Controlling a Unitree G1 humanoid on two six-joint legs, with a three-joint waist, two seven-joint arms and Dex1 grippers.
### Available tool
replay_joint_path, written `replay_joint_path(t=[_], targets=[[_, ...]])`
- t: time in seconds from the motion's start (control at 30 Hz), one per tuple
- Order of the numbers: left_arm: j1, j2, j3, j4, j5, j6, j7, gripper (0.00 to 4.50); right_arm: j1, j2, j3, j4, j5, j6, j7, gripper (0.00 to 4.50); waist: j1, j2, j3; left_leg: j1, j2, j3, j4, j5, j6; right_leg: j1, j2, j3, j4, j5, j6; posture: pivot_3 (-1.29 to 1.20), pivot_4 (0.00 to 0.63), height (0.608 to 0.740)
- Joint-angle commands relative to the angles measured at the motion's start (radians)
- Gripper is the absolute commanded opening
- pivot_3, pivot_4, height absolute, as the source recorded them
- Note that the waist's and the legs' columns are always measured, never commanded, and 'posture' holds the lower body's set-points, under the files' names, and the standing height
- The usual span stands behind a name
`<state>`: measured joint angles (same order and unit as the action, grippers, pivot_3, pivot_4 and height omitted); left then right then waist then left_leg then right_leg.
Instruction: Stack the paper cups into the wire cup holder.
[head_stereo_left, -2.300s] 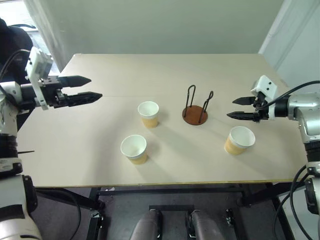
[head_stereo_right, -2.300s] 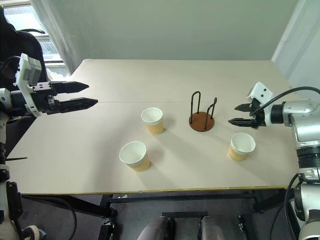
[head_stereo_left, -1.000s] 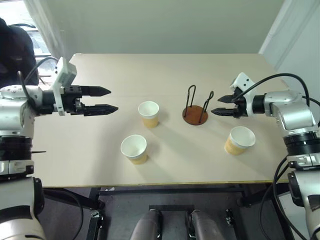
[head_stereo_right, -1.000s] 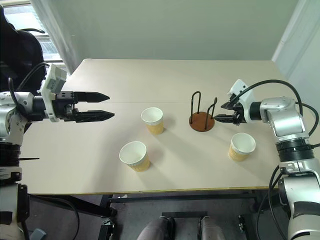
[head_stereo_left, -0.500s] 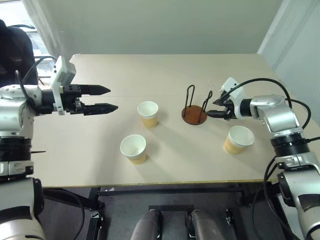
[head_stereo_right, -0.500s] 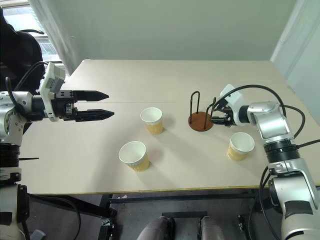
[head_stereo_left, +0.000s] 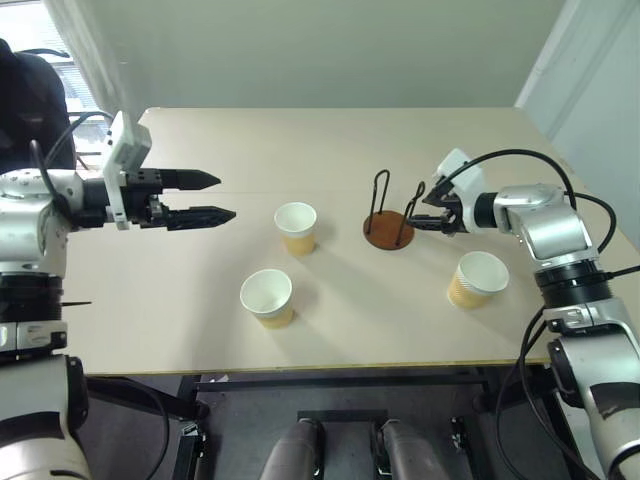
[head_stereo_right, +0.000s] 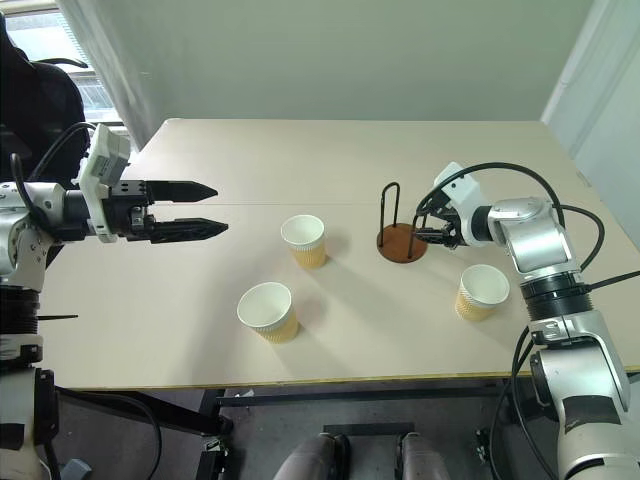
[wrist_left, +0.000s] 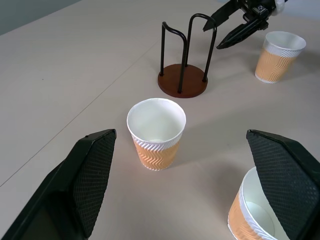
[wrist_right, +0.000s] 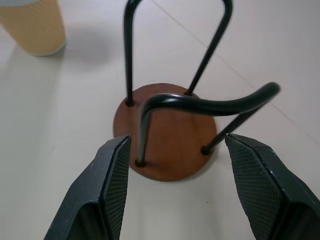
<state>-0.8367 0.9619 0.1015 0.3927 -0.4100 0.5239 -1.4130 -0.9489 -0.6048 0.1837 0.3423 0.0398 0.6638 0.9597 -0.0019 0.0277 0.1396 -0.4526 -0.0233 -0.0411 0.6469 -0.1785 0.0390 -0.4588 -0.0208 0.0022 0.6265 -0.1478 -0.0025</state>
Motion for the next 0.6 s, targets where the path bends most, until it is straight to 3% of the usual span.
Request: replay_joint_path(t=[0.03, 0.6], targets=[[-0.029, 0.018, 0.021, -0.009, -0.009, -0.004, -0.001, 4.45, -0.021, -0.005, 0.003, -0.042, 0.007, 0.001, 0.016, 3.03, 0.0, 0.0, 0.0, 0.0, 0.0, 0.0, 0.0, 0.0, 0.0, 0.0, 0.0, 0.0, 0.0, 0.0, 0.0, 0.0, 0.15, 0.74], [-0.032, 0.014, 0.026, -0.018, -0.014, 0.015, 0.02, 4.45, -0.061, 0.048, 0.013, -0.007, 0.003, -0.015, 0.009, 3.03, 0.0, 0.0, 0.0, 0.0, 0.0, 0.0, 0.0, 0.0, 0.0, 0.0, 0.0, 0.0, 0.0, 0.0, 0.0, 0.0, 0.15, 0.74]])
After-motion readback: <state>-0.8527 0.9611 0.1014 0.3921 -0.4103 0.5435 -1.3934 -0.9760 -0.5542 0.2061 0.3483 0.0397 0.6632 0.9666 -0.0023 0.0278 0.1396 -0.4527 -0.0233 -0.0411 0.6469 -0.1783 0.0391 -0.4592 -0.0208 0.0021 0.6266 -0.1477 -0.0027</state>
